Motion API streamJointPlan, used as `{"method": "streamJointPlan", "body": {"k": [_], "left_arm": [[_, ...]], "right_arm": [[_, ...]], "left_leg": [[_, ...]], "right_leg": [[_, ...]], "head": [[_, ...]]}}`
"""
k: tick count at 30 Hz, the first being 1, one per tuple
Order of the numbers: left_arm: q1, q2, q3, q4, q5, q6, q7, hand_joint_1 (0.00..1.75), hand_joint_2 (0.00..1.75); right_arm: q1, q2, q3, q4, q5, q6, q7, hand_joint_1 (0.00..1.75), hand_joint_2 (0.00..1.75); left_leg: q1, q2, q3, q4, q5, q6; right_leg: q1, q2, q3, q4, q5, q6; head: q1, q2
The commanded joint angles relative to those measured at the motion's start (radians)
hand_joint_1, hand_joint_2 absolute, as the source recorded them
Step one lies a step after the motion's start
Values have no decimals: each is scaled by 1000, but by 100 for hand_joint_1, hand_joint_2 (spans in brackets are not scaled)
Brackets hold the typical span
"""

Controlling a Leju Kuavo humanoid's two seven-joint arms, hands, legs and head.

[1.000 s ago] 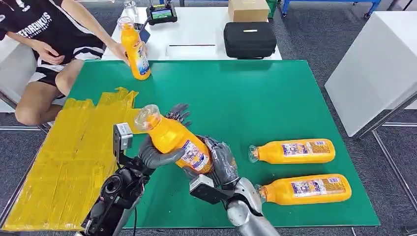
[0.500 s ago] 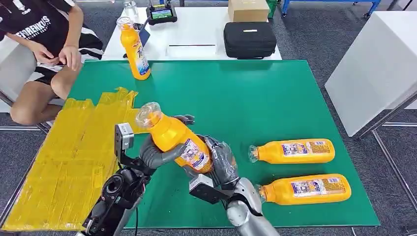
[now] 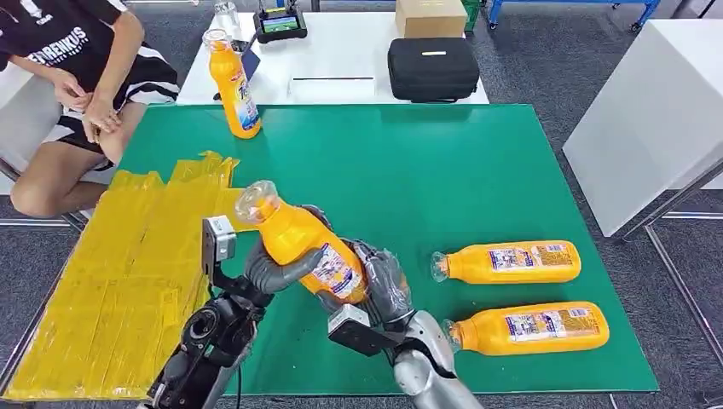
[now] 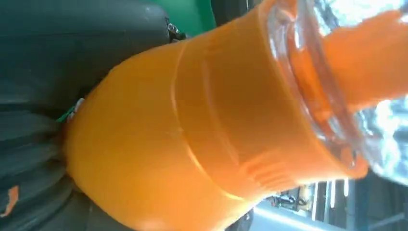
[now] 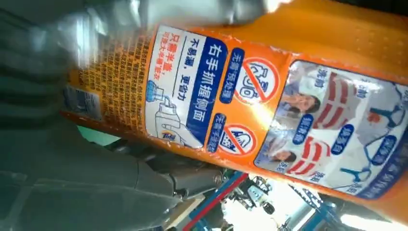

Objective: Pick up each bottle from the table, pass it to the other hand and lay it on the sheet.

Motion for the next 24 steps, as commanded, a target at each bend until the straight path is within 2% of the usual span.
{"method": "streamJointPlan", "body": {"k": [1,3,4,8,10,11,12,13,14,15,16,18,19,22,24], "left_arm": [[-13,5,66,-18,-354,451,-86,175,175],[1,12,70,-48,-701,759,-109,175,175],[11,15,69,-62,-772,817,-109,175,175],[18,15,65,-66,-775,819,-108,175,175],[6,17,59,-23,-945,933,-76,175,175],[3,11,92,-10,-1123,948,-23,175,175],[20,-52,196,-40,-1374,948,5,175,175],[22,-64,243,-80,-1754,948,182,175,175],[3,-13,203,-46,-1799,948,272,175,175],[-48,117,107,-4,-1799,948,408,175,175],[-179,284,-187,107,-1799,948,725,175,175],[-179,284,-187,107,-1799,948,725,175,175],[-312,336,-469,206,-1799,900,959,175,175],[-370,307,-536,343,-1799,835,959,175,175],[-382,275,-522,429,-1799,815,959,175,175]], "right_arm": [[77,-71,-66,-117,-138,26,-6,0,175],[132,-88,-77,-222,-187,56,-16,0,175],[151,-95,-79,-264,-209,73,-15,0,175],[152,-96,-77,-274,-211,77,-12,0,175],[153,-93,-81,-281,-253,90,-10,0,175],[154,-96,-78,-291,-275,103,-10,0,175],[153,-97,-74,-298,-276,104,-10,0,175],[143,-94,-65,-301,-275,105,-4,0,175],[135,-93,-60,-299,-277,107,4,0,175],[124,-92,-57,-295,-280,109,13,0,175],[111,-94,-50,-289,-286,114,21,0,175],[111,-94,-50,-289,-286,114,21,0,175],[97,-98,-47,-286,-291,117,24,0,175],[98,-108,-44,-303,-292,120,25,0,175],[100,-112,-44,-305,-291,122,25,0,175]], "left_leg": [[1,-2,6,-1,-3,-4],[1,-1,4,0,-3,-4],[1,-3,2,0,-2,-3],[0,-1,1,-1,-1,-2],[0,-3,2,-1,-1,-2],[1,-3,8,0,-4,-5],[1,-2,2,0,-1,-3],[1,-1,3,0,-2,-3],[0,0,1,0,-2,-2],[1,0,3,1,-3,-3],[1,0,2,0,-1,-3],[1,-5,2,-1,0,-4],[1,-6,2,0,0,-4],[1,-9,2,1,1,-4],[0,-10,2,-1,5,-2]], "right_leg": [[1,-4,7,-1,-3,1],[1,-4,5,0,-3,0],[1,-4,4,0,-2,0],[0,-2,2,0,-1,0],[0,-3,3,-1,-2,0],[1,-4,9,0,-5,1],[0,-3,3,-1,-2,1],[1,-1,4,-1,-2,1],[0,0,1,0,-1,1],[1,-1,3,1,-3,1],[0,-1,2,0,-1,0],[0,-7,4,0,-2,-1],[1,-7,3,0,-2,0],[1,-10,3,1,-2,-1],[1,-11,3,-1,-1,0]], "head": [[0,0],[0,0],[0,0],[0,0],[0,0],[0,0],[0,0],[0,0],[0,0],[0,0],[0,0],[0,0],[1,0],[-2,0],[0,0]]}}
